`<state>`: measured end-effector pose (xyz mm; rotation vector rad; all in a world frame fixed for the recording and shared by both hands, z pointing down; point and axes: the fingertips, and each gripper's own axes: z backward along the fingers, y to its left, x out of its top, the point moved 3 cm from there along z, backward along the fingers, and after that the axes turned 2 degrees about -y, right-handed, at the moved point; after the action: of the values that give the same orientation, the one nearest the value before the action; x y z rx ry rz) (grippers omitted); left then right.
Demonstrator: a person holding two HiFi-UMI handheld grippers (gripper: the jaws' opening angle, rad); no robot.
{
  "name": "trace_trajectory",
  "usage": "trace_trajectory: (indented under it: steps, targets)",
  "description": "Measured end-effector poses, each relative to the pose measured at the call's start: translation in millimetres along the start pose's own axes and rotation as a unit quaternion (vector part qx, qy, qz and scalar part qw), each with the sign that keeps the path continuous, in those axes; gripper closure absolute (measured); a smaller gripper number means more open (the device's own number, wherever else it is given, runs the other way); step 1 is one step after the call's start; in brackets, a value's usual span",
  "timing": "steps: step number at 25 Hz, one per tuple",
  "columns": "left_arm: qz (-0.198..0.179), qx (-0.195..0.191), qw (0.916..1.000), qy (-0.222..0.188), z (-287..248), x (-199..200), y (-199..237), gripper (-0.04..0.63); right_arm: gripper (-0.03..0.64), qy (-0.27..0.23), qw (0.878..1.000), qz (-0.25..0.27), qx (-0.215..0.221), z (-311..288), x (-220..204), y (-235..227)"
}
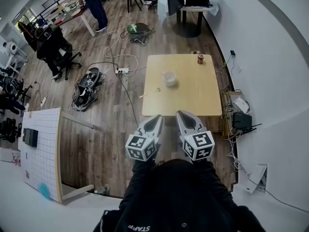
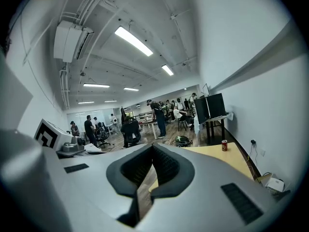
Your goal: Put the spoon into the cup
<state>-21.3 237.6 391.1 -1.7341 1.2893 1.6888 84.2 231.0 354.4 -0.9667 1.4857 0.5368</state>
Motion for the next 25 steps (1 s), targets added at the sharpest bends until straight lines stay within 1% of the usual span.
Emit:
trace_trajectory:
  steps: [5, 9, 17, 25]
  targets:
    - [0.001, 0.006, 1.0000, 0.005, 8.7, -4.3, 9.0, 0.561, 0.594, 0.012, 1.000, -0.002, 0.001, -6.4, -7.7, 9.6]
    - [0.005, 0.012, 0.9999, 0.009, 15.6, -8.5, 18.9, 0.561, 0.595, 0.030, 1.000, -0.003, -0.001, -15.5, -16.8, 17.3]
    - [0.023, 0.024, 0.9993, 0.017, 34.8, -20.6, 38.5, 0.561, 0.595, 0.059, 0.998, -0.007, -0.006, -25.7, -35.1, 36.9]
    - [0.042, 0.026, 0.9985, 0.026, 50.7, -38.2, 55.7, 0.561, 0.595, 0.082, 0.997, -0.004, -0.008, -31.3, -55.2, 58.5]
